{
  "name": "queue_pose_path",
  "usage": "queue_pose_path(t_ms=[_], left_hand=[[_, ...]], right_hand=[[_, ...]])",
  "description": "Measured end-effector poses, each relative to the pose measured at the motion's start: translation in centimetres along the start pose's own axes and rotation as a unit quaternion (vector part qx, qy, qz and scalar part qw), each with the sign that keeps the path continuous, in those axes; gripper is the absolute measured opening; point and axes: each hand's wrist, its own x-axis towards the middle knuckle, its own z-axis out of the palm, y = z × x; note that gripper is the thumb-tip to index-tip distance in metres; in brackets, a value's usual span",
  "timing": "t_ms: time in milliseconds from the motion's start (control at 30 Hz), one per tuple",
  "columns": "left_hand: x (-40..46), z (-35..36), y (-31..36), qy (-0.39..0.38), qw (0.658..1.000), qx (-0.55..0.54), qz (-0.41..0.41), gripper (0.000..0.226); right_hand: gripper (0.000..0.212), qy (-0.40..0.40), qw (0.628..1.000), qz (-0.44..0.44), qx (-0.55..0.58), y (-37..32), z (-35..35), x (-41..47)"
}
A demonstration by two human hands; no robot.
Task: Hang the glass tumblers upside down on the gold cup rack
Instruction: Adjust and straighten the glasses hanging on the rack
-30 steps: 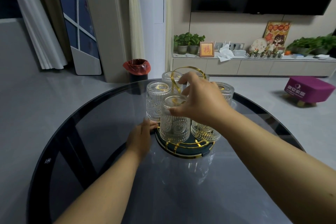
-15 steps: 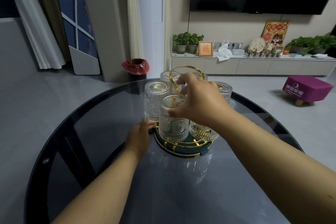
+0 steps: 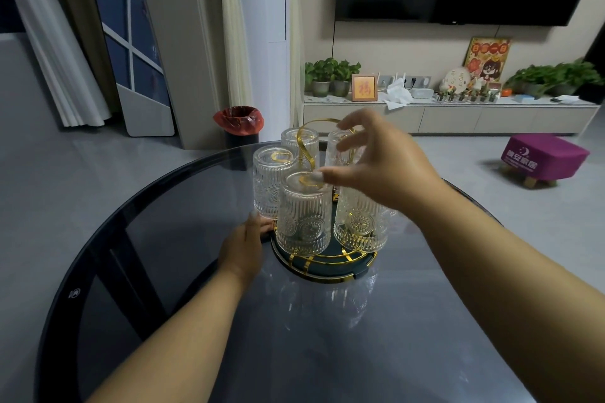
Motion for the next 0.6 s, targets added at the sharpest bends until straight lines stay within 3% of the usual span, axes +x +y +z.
queue_pose_path(t_ms=[200, 400, 600], left_hand=[[0.1, 0.0, 0.1, 0.014, 1.0, -0.009, -0.007, 0.053], [0.1, 0.1, 0.2, 0.018, 1.0, -0.018, -0.014, 0.054], [0.1, 0.2, 0.2, 0.018, 1.0, -0.015, -0.011, 0.051]], right_hand=[[0.071, 0.025, 0.998, 0.045, 0.044, 2.8, -2.4, -0.5], [0.084, -0.014, 0.997, 0.08, 0.006, 4.7, -2.3, -1.4], [0.083, -0.037, 0.995, 0.081, -0.037, 5.1, -1.5, -1.8]])
